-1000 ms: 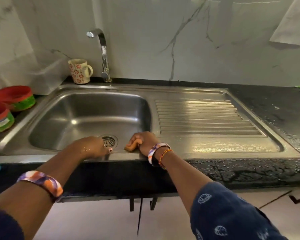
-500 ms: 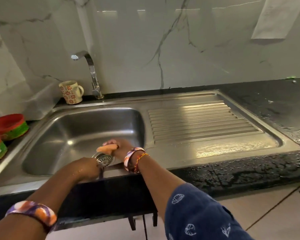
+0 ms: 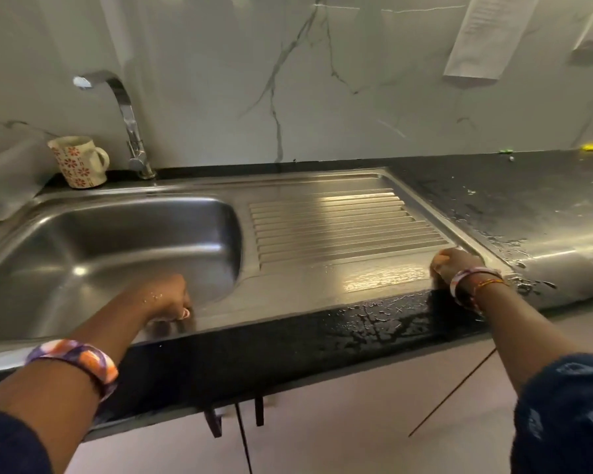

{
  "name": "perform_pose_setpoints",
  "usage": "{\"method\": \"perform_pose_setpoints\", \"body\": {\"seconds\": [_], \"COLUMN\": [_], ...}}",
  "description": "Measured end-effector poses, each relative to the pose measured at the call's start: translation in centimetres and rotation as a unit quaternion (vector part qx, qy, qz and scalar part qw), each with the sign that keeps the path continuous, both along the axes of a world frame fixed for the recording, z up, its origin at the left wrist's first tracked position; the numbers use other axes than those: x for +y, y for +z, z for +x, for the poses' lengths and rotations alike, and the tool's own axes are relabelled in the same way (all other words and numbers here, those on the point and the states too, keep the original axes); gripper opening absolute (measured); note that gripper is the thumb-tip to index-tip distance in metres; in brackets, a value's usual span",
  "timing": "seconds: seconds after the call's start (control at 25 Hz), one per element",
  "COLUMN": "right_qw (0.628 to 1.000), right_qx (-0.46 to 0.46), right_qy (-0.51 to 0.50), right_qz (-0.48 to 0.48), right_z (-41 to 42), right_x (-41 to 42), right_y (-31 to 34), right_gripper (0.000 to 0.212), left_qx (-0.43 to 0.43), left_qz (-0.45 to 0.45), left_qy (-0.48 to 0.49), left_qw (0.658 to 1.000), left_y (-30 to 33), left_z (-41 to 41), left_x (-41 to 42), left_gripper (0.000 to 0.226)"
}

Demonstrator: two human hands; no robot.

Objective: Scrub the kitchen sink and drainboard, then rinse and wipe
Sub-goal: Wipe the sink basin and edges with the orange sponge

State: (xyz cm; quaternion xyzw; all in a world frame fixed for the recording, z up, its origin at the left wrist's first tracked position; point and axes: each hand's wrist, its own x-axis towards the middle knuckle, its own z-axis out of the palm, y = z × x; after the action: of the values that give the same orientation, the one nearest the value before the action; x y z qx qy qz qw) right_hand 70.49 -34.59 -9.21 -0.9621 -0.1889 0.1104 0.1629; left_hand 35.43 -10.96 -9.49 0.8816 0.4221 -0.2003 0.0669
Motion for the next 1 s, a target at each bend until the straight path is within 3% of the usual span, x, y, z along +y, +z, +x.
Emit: {"method": "perform_pose_setpoints", "body": {"seconds": [0.16,0.4,0.64,0.8,1.0], "right_qw": [0.998,0.988,0.967,0.945,0.885], "right_qx": [-0.053,-0.071,-0.018,-0.002,0.092], "right_qy": [0.029,0.131,0.245,0.317,0.448], "right_qz": [0.005,0.047,0.074,0.081,0.081], "right_z": [-4.0,-17.2,-26.8,-30.5,-34.5], "right_x": [-0.7,3.7,9.3,11.4,16.5], "right_y": [-0.8,-2.6,-2.9,-2.8,-2.3], "right_gripper": [0.029,0.056,0.054,0.053,0.044], "left_qx": [-0.039,-0.124,-0.206,-0.176,-0.109], "left_qz": [-0.044,-0.091,-0.072,-0.022,-0.037], "left_qy": [0.014,0.008,0.038,0.037,0.086], "left_qw": [0.998,0.988,0.975,0.983,0.990], "left_y": [0.4,-0.5,-1.2,-1.6,-0.6], "left_z": [-0.6,-2.2,-5.8,-9.5,-12.4], "left_x": [0.3,1.0,1.6,3.8,5.5], "left_gripper": [0.021,0.019,0.016,0.014,0.021]}}
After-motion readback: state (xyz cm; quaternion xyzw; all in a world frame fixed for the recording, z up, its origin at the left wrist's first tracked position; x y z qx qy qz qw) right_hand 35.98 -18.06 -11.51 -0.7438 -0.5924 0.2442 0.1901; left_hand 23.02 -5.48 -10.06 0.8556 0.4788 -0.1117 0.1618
